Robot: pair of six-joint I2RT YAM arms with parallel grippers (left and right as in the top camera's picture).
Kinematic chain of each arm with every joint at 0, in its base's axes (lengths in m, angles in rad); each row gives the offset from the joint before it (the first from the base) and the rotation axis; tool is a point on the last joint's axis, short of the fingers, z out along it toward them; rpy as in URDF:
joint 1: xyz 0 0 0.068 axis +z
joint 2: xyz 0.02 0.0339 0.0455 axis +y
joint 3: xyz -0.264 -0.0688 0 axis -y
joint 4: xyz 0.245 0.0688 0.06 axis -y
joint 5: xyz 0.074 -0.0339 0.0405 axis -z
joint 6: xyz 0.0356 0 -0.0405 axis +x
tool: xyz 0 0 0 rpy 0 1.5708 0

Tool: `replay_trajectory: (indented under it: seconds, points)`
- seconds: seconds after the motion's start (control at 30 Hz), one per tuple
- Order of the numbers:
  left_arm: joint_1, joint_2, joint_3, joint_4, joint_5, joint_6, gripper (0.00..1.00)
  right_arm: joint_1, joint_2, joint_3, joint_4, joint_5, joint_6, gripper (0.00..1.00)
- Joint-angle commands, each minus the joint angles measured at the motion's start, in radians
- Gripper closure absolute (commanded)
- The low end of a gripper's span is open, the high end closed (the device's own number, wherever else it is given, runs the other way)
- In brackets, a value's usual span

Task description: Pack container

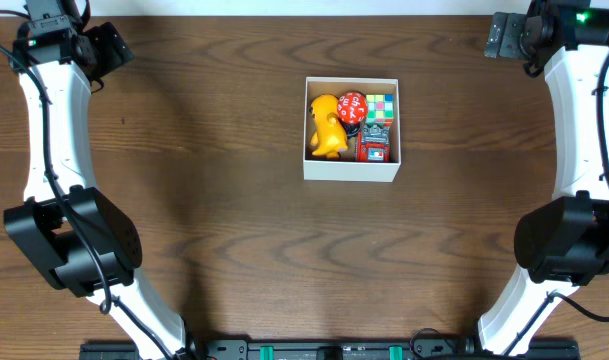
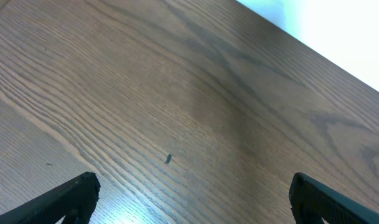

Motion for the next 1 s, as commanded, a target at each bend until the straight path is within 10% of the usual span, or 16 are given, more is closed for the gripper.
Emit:
replay_trajectory:
  seconds: [0.0,0.3,0.67,0.97]
  points:
    - [-0.001,0.0,0.004,-0.006,-0.008,-0.009,0.02,-0.006,0.003,-0.001,-0.013,-0.007,0.017,0.01]
    - [-0.001,0.0,0.004,-0.006,-0.008,-0.009,0.02,0.004,-0.093,0.0,-0.012,-0.315,0.02,0.01]
    - [-0.001,0.0,0.004,-0.006,-0.008,-0.009,0.02,0.144,-0.49,-0.025,-0.103,-0.253,-0.202,0.01]
    - [-0.001,0.0,0.004,-0.006,-0.008,-0.009,0.02,0.192,-0.944,-0.492,0.046,-0.253,-0.201,0.01]
